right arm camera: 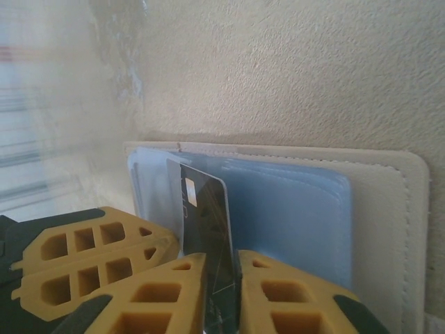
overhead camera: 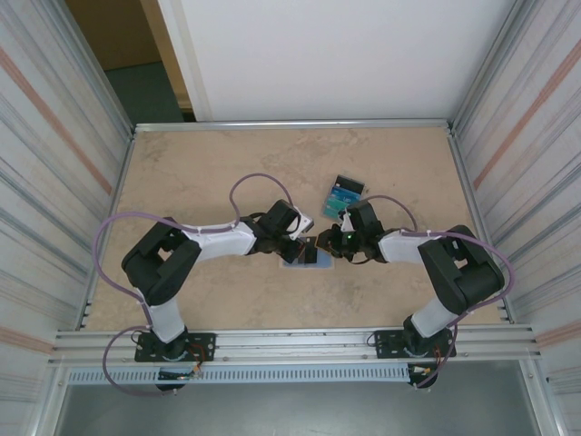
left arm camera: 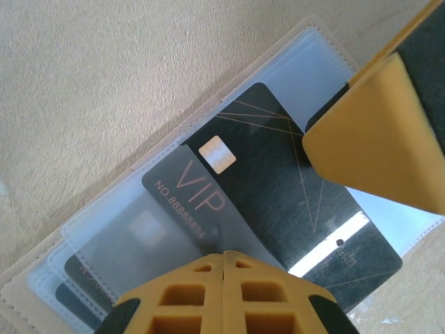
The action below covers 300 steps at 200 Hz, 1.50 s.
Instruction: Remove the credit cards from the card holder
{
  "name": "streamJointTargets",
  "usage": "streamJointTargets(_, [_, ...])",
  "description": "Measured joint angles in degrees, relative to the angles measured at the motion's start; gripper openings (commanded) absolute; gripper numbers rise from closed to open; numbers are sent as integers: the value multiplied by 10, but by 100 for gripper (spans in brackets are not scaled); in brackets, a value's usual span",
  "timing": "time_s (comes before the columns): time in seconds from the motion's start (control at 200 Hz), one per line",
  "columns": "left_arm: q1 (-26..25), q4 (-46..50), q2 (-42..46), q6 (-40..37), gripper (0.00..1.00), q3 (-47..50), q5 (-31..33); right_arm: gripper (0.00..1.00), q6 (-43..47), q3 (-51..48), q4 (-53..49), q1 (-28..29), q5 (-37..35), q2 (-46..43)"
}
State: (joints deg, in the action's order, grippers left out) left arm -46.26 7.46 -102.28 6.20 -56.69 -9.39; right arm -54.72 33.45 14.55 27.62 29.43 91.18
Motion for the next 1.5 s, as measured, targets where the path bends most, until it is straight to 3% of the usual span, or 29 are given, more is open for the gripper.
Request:
streamJointTargets(0.386, [0,-10,-3,13,0,1,-7,20,-37,-9,101,0,39,42])
streamJointTargets(0.541, [0,-16,-5,18,0,2,-11,7,-44,-9,118,0,46,52])
streamJointTargets(0.676, [0,-17,-5,20,0,2,-11,0,-46,-9,117,-2,49,53])
streamJointTargets(0.947, [1,-23,-2,22,0,8,-8,0,-4,8,25,-2,17,17])
streamJointTargets(1.343, [2,-7,10,22,17,9,8,0,81,51,-160,-3,-32,-65])
streamJointTargets(1.503, [2,3,32,25,39,9,16,0,123,88,-221,-5,-55,-108])
